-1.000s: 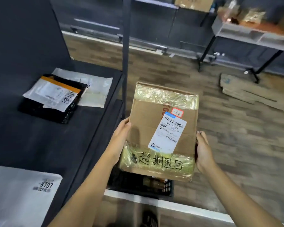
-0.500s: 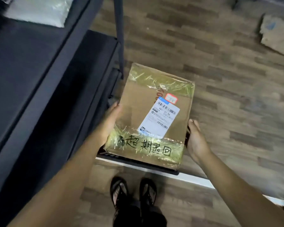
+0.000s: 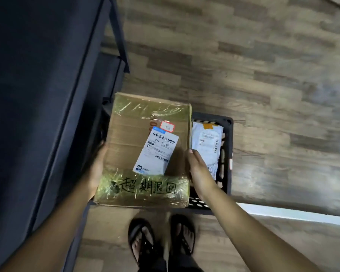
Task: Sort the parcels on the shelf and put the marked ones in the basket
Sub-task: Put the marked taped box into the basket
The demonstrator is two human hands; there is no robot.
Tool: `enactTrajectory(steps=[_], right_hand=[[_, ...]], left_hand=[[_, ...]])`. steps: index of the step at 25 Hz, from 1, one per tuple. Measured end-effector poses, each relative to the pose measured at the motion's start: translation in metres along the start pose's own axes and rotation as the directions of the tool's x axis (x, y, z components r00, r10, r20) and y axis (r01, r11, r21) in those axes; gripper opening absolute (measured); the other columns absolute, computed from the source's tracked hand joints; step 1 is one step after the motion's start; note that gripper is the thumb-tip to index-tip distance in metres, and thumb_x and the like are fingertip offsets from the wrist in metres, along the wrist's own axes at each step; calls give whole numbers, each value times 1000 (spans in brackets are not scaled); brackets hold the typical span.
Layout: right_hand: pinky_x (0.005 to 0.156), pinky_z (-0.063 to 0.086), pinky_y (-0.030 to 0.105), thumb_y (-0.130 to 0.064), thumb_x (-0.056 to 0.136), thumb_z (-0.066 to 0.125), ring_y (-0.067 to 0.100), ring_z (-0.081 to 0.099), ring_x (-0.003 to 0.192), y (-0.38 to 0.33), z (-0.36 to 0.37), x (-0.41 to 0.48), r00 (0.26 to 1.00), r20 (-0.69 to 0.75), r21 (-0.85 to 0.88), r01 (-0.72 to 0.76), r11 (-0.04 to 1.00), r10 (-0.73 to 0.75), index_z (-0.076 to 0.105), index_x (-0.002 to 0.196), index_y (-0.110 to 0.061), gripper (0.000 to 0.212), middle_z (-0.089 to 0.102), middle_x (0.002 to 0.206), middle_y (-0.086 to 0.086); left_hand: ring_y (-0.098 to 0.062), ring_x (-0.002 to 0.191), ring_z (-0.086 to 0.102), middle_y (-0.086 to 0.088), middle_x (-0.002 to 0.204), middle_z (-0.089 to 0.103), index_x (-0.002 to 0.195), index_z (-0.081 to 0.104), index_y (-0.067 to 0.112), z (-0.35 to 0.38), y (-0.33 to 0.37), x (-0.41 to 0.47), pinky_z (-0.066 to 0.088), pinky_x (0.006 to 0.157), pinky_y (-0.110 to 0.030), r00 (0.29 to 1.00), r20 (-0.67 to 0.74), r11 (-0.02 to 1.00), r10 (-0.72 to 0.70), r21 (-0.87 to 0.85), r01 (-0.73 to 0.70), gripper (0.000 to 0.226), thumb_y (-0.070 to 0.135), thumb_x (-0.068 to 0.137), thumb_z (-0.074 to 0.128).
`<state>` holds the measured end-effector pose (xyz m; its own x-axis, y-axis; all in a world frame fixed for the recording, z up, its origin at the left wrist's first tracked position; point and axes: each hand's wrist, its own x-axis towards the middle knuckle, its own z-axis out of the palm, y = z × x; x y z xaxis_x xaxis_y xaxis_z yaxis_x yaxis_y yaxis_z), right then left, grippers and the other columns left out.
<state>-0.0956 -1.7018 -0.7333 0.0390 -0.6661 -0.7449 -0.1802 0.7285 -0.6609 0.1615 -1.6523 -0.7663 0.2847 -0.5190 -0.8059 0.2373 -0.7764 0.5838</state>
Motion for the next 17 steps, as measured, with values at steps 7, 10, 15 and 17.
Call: enactTrajectory(steps=[7, 10, 15, 17], right_hand=[[91, 28, 22, -42, 100, 30, 15, 43, 123, 43, 12, 55, 998, 15, -142, -56, 988, 58, 37, 137, -24, 41, 45, 121, -7], [100, 33, 24, -33, 101, 35, 21, 44, 126, 61, 25, 70, 999, 10, -123, 44, 991, -43, 34, 136, -11, 42, 47, 135, 8], [115, 27, 40, -36, 99, 37, 19, 29, 140, 80, 53, 70, 984, 20, -176, 179, 968, -178, 18, 148, -13, 58, 29, 151, 7], [113, 30, 41, -39, 98, 38, 18, 35, 136, 78, 57, 73, 979, 4, -195, 198, 960, -202, 25, 146, -16, 55, 35, 148, 5]], left_hand=[[-17, 145, 20, -4, 158, 21, 150, 23, 14, 20, -38, 71, 12, 121, -40, 980, -53, 976, 190, 120, -183, 51, 32, 103, 25], [-16, 146, 15, -2, 159, 15, 151, 17, 13, 30, -46, 91, 9, 120, -35, 965, -89, 955, 247, 190, -227, 50, 28, 103, 24], [-25, 144, 23, -9, 157, 24, 149, 25, 12, 14, -76, 99, 16, 119, -45, 982, -149, 993, 112, 51, -105, 51, 33, 102, 26], [-27, 142, 29, -8, 155, 31, 148, 31, 19, 1, -86, 100, 20, 116, -54, 989, -132, 998, 64, -6, -65, 55, 46, 99, 29]])
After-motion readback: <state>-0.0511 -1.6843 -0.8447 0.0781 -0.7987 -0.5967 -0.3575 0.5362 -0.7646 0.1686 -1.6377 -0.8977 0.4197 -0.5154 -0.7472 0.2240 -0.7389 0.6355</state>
